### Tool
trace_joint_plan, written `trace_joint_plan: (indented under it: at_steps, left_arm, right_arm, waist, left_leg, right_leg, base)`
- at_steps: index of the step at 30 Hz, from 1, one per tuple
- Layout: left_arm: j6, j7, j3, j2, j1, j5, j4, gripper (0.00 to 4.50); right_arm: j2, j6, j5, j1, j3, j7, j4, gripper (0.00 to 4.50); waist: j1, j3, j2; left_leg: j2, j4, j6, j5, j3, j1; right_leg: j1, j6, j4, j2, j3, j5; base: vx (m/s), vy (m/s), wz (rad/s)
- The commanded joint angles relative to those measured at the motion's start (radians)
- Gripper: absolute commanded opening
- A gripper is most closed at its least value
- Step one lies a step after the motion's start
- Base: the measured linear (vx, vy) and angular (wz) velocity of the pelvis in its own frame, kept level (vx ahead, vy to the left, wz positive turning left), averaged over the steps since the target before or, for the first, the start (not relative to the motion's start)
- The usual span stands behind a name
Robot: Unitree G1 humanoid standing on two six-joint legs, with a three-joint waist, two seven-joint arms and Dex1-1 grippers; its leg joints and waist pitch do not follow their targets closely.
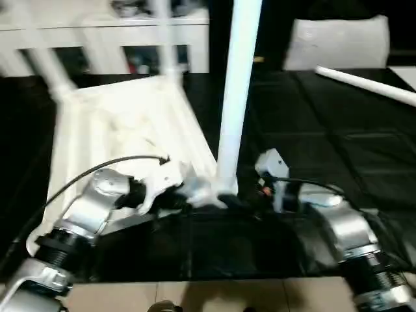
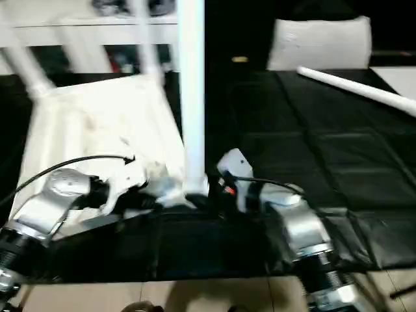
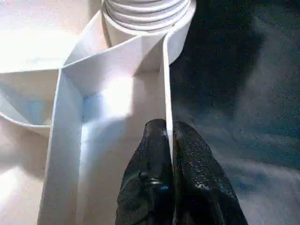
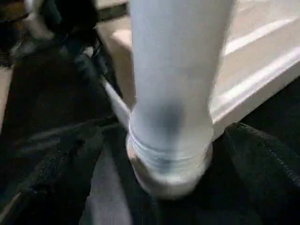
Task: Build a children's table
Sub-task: Rotate leg to tighten
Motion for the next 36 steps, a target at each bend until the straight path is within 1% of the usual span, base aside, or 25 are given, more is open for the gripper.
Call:
trace_joint_plan:
  at_steps: [1,2,3,4,5,6,7,9,10,12,13,15,17,19,22,26,28,29,30,31,32,33,34,35,36]
  left_arm:
    - [-0.041,-0.072,-0.045,-0.002,-0.023,-0.001,-0.02,0.0]
    - [-0.05,-0.095,-0.054,0.003,-0.027,-0.005,-0.021,0.0]
    - [-0.06,-0.112,-0.064,0.007,-0.031,-0.007,-0.024,0.0]
    - [-0.061,-0.114,-0.065,0.007,-0.032,-0.007,-0.024,0.0]
    - [-0.064,-0.124,-0.07,0.007,-0.033,-0.009,-0.026,0.0]
    - [-0.071,-0.133,-0.076,0.007,-0.033,-0.008,-0.027,0.0]
    - [-0.077,-0.138,-0.077,0.006,-0.034,-0.008,-0.024,0.0]
    - [-0.092,-0.145,-0.079,0.004,-0.036,-0.005,-0.016,0.0]
    - [-0.097,-0.147,-0.08,0.004,-0.037,-0.004,-0.014,0.0]
    - [-0.1,-0.151,-0.082,0.001,-0.039,-0.003,-0.01,0.0]
    - [-0.104,-0.15,-0.082,0.001,-0.041,-0.001,-0.004,0.0]
    - [-0.11,-0.149,-0.083,0.002,-0.044,0.003,0.002,0.0]
    - [-0.121,-0.149,-0.082,0.003,-0.045,0.008,0.012,0.0]
    - [-0.125,-0.148,-0.081,0.003,-0.046,0.007,0.015,0.0]
    - [-0.127,-0.147,-0.082,0.006,-0.045,0.006,0.015,0.0]
    - [-0.128,-0.146,-0.08,0.012,-0.038,0.004,0.014,0.0]
    - [-0.123,-0.144,-0.078,0.014,-0.033,0.001,0.011,0.0]
    - [-0.111,-0.136,-0.074,0.012,-0.031,0.001,0.011,0.0]
    - [-0.104,-0.129,-0.072,0.011,-0.03,0.001,0.012,0.0]
    - [-0.09,-0.115,-0.065,0.007,-0.028,-0.001,0.009,0.0]
    - [-0.05,-0.082,-0.05,-0.007,-0.028,-0.008,0.001,0.0]
    - [-0.04,-0.073,-0.045,-0.01,-0.027,-0.009,-0.002,0.0]
    - [-0.016,-0.052,-0.032,-0.022,-0.026,-0.02,-0.01,0.0]
    - [0.013,-0.027,-0.019,-0.036,-0.024,-0.029,-0.02,0.0]
    - [0.052,0.034,0.001,-0.065,-0.021,-0.031,-0.036,0.0]
  right_arm:
    - [-0.007,-0.015,-0.003,-0.021,0.023,0.043,0.005,4.48]
    - [-0.02,-0.035,-0.015,-0.035,0.039,0.069,0.021,4.48]
    - [-0.026,-0.049,-0.023,-0.049,0.051,0.086,0.038,4.48]
    - [-0.027,-0.05,-0.024,-0.051,0.051,0.088,0.04,4.48]
    - [-0.024,-0.048,-0.022,-0.06,0.051,0.092,0.048,4.48]
    - [-0.019,-0.054,-0.024,-0.07,0.051,0.092,0.06,4.22]
    - [-0.02,-0.056,-0.021,-0.074,0.053,0.097,0.064,4.22]
    - [-0.021,-0.061,-0.018,-0.08,0.057,0.106,0.073,4.11]
    - [-0.02,-0.064,-0.018,-0.082,0.058,0.108,0.076,4.02]
    - [-0.017,-0.067,-0.015,-0.088,0.064,0.12,0.088,3.71]
    - [-0.015,-0.067,-0.013,-0.091,0.069,0.128,0.093,3.67]
    - [-0.012,-0.073,-0.014,-0.092,0.074,0.13,0.095,3.58]
    - [-0.011,-0.072,-0.01,-0.087,0.076,0.133,0.094,3.29]
    - [-0.009,-0.071,-0.009,-0.084,0.077,0.135,0.095,3.25]
    - [-0.006,-0.066,-0.007,-0.078,0.077,0.138,0.092,2.89]
    - [0.008,-0.043,0.007,-0.061,0.077,0.135,0.08,2.75]
    - [0.015,-0.027,0.018,-0.05,0.078,0.131,0.069,2.73]
    - [0.023,-0.007,0.029,-0.041,0.077,0.124,0.055,2.72]
    - [0.028,0.005,0.036,-0.036,0.076,0.119,0.047,2.72]
    - [0.036,0.022,0.046,-0.028,0.072,0.109,0.036,2.72]
    - [0.053,0.055,0.062,-0.016,0.062,0.084,0.018,2.72]
    - [0.057,0.063,0.066,-0.012,0.06,0.078,0.013,2.72]
    - [0.07,0.07,0.066,-0.004,0.057,0.054,0.004,2.71]
    - [0.088,0.08,0.065,0.006,0.051,0.021,-0.002,2.7]
    - [0.127,0.095,0.052,0.02,0.043,-0.054,-0.011,2.7]
  waist:
    - [-0.007,-0.062,-0.004]
    - [-0.007,-0.063,-0.01]
    - [-0.005,-0.064,-0.012]
    - [-0.005,-0.064,-0.012]
    - [0.0,-0.065,-0.009]
    - [0.001,-0.066,-0.009]
    - [0.001,-0.067,-0.012]
    - [0.003,-0.068,-0.01]
    - [0.003,-0.069,-0.009]
    - [0.003,-0.072,-0.011]
    - [0.003,-0.072,-0.008]
    - [0.002,-0.072,-0.012]
    - [0.003,-0.071,-0.012]
    - [0.003,-0.071,-0.012]
    - [0.003,-0.07,-0.012]
    - [0.003,-0.072,-0.01]
    - [0.003,-0.072,-0.012]
    - [0.004,-0.071,-0.008]
    - [0.003,-0.071,-0.008]
    - [0.003,-0.071,-0.011]
    - [0.002,-0.07,-0.011]
    - [0.004,-0.068,-0.008]
    - [0.0,-0.067,-0.012]
    - [-0.002,-0.064,-0.012]
    - [-0.001,-0.063,-0.011]
  left_leg:
    - [0.053,-0.078,0.039,-0.258,-0.016,0.02]
    - [0.052,-0.078,0.04,-0.259,-0.015,0.02]
    - [0.051,-0.077,0.038,-0.249,-0.015,0.019]
    - [0.051,-0.077,0.038,-0.249,-0.015,0.019]
    - [0.054,-0.076,0.039,-0.236,-0.015,0.022]
    - [0.055,-0.076,0.038,-0.235,-0.016,0.022]
    - [0.055,-0.076,0.038,-0.231,-0.015,0.021]
    - [0.055,-0.075,0.04,-0.224,-0.016,0.019]
    - [0.056,-0.076,0.04,-0.221,-0.017,0.015]
    - [0.056,-0.075,0.044,-0.198,-0.017,0.012]
    - [0.055,-0.074,0.045,-0.198,-0.017,0.012]
    - [0.054,-0.073,0.048,-0.194,-0.016,0.011]
    - [0.054,-0.073,0.047,-0.2,-0.015,0.013]
    - [0.054,-0.074,0.045,-0.203,-0.016,0.012]
    - [0.054,-0.074,0.043,-0.21,-0.017,0.013]
    - [0.056,-0.075,0.042,-0.206,-0.017,0.013]
    - [0.055,-0.074,0.043,-0.203,-0.017,0.012]
    - [0.057,-0.075,0.042,-0.203,-0.018,0.013]
    - [0.057,-0.076,0.041,-0.208,-0.018,0.013]
    - [0.056,-0.076,0.037,-0.214,-0.017,0.014]
    - [0.056,-0.076,0.036,-0.214,-0.016,0.014]
    - [0.056,-0.077,0.031,-0.227,-0.018,0.015]
    - [0.055,-0.079,0.024,-0.24,-0.018,0.015]
    - [0.053,-0.078,0.021,-0.253,-0.017,0.017]
    - [0.051,-0.077,0.019,-0.258,-0.019,0.018]
  right_leg:
    - [0.051,-0.122,-0.076,-0.077,0.073,-0.391]
    - [0.05,-0.119,-0.078,-0.078,0.074,-0.403]
    - [0.051,-0.117,-0.079,-0.08,0.073,-0.418]
    - [0.051,-0.117,-0.079,-0.08,0.073,-0.418]
    - [0.047,-0.121,-0.078,-0.079,0.075,-0.407]
    - [0.048,-0.126,-0.075,-0.078,0.074,-0.4]
    - [0.048,-0.127,-0.075,-0.078,0.074,-0.395]
    - [0.049,-0.133,-0.071,-0.077,0.074,-0.374]
    - [0.053,-0.135,-0.068,-0.078,0.074,-0.357]
    - [0.055,-0.145,-0.061,-0.077,0.074,-0.317]
    - [0.055,-0.148,-0.061,-0.077,0.074,-0.312]
    - [0.056,-0.149,-0.061,-0.077,0.074,-0.313]
    - [0.055,-0.146,-0.064,-0.077,0.074,-0.33]
    - [0.056,-0.14,-0.065,-0.078,0.073,-0.344]
    - [0.055,-0.134,-0.067,-0.078,0.073,-0.36]
    - [0.055,-0.137,-0.065,-0.077,0.073,-0.343]
    - [0.055,-0.14,-0.064,-0.077,0.073,-0.335]
    - [0.055,-0.143,-0.062,-0.076,0.073,-0.33]
    - [0.054,-0.143,-0.063,-0.076,0.073,-0.333]
    - [0.054,-0.141,-0.064,-0.077,0.073,-0.338]
    - [0.055,-0.142,-0.064,-0.076,0.075,-0.34]
    - [0.054,-0.137,-0.068,-0.078,0.073,-0.364]
    - [0.055,-0.127,-0.071,-0.079,0.072,-0.392]
    - [0.054,-0.118,-0.078,-0.081,0.071,-0.427]
    - [0.053,-0.111,-0.081,-0.083,0.069,-0.449]
  base:
    - [0.0,0.0,0.0]
    - [0.0,0.0,0.0]
    - [0.0,0.0,0.0]
    - [0.0,0.0,0.0]
    - [0.0,0.0,0.0]
    - [0.0,0.0,0.0]
    - [0.0,0.0,0.0]
    - [0.0,0.0,0.0]
    - [0.0,0.0,0.0]
    - [0.0,0.0,0.0]
    - [0.0,0.0,0.0]
    - [0.0,0.0,0.0]
    - [0.0,0.0,0.0]
    - [0.0,0.0,0.0]
    - [0.0,0.0,0.0]
    - [0.0,0.0,0.0]
    - [0.0,0.0,0.0]
    - [0.0,0.0,0.0]
    - [0.0,0.0,0.0]
    - [0.0,0.0,0.0]
    - [0.0,0.0,0.0]
    - [0.0,0.0,0.0]
    - [0.0,0.0,0.0]
    - [0.0,0.0,0.0]
    - [0.0,0.0,0.0]
